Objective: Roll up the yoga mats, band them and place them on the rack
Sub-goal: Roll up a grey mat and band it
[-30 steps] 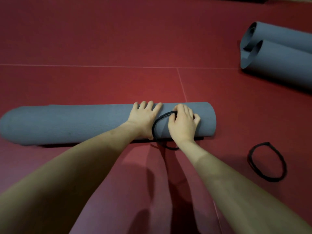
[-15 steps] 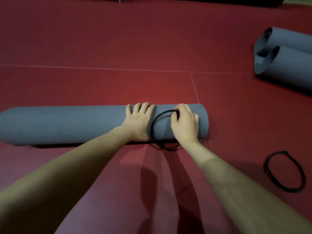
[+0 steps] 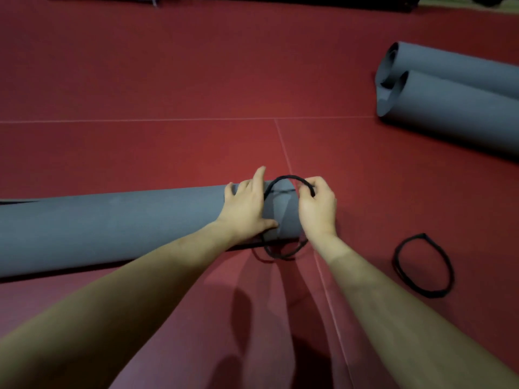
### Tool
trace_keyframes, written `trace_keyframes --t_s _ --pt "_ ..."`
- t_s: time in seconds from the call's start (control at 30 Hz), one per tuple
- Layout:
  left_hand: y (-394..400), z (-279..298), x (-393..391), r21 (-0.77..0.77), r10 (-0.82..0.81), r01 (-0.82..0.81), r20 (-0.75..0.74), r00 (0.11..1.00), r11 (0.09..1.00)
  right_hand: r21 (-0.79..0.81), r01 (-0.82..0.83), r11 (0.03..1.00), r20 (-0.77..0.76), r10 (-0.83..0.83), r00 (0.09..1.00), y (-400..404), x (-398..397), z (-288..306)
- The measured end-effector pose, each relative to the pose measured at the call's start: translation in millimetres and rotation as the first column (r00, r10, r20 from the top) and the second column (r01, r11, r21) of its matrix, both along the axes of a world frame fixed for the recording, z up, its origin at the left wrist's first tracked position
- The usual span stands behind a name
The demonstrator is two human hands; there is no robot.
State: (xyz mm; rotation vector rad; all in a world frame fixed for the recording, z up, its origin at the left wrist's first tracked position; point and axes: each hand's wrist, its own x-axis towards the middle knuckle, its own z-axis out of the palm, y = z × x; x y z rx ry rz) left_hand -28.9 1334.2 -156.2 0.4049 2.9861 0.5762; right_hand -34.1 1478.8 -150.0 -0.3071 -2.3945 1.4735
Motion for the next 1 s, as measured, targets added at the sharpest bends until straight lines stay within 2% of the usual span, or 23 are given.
trace_keyframes --t_s 0.1,0.2,0.3,0.43,0.5,0.57,0.63,0.7,0.83,1.0 --pt "-2.7 -5.2 -2.2 -0.096 -0.095 0.091 -0.043 0.995 0.991 -0.111 -0.067 0.992 0.068 0.075 0.995 11.6 0.0 2.1" --pt "-10.2 -6.5 -9.0 -0.008 -0.077 0.077 -0.036 0.996 0.997 -0.283 -0.088 0.955 0.081 0.116 0.99 16.9 0.4 3.1" --pt "-12.3 1.0 -15.8 0.07 -0.062 0.061 0.009 0.998 0.996 -0.414 -0.015 0.91 0.065 0.045 0.997 20.5 -1.9 5.4" --pt "-15.8 6.6 -18.2 0.102 -0.066 0.062 0.04 0.997 0.993 -0.308 0.168 0.936 -0.044 -0.19 0.981 28.2 -1.4 14.7" --pt "-16.4 6.6 -20.6 0.026 -0.104 0.102 0.056 0.993 0.994 -0.224 0.288 0.931 -0.047 -0.305 0.951 31.6 -1.7 21.2" --pt "-17.0 5.1 -24.3 -0.124 -0.169 0.178 0.082 0.982 0.976 -0.182 0.369 0.911 -0.041 -0.382 0.923 32.5 -2.6 26.2" --pt "-15.6 4.0 -27.7 -0.271 -0.191 0.21 0.093 0.977 0.94 -0.195 0.355 0.914 -0.079 -0.376 0.923 31.0 -2.0 28.7" --pt "-12.4 3.7 -28.6 -0.352 -0.151 0.171 0.084 0.985 0.92 -0.151 0.301 0.941 -0.141 -0.322 0.936 27.8 0.4 29.4" --pt "-7.0 4.5 -24.6 -0.408 -0.081 0.098 0.06 0.995 0.908 -0.026 0.327 0.945 -0.191 -0.326 0.926 26.7 -2.1 31.8" --pt "-1.9 9.0 -24.3 -0.476 -0.068 0.08 0.041 0.997 0.876 -0.005 0.345 0.939 -0.268 -0.334 0.904 34.4 -11.2 37.2"
